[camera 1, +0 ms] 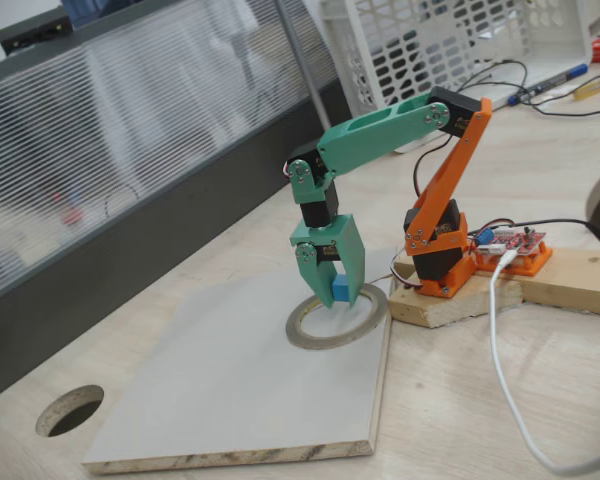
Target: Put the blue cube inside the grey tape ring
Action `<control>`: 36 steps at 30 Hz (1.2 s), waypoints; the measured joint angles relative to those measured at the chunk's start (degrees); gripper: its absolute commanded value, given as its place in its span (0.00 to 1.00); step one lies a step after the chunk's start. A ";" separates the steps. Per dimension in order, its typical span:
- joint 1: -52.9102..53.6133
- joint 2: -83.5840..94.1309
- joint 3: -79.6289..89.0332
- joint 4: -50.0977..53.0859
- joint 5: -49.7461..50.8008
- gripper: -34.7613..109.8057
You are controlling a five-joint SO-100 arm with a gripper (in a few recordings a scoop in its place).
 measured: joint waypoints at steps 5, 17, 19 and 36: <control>0.00 -0.09 0.00 0.00 0.00 0.28; 0.26 -0.09 0.00 0.00 0.00 0.28; 0.35 -0.09 0.00 0.00 0.00 0.28; 0.35 0.18 0.00 0.00 0.00 0.30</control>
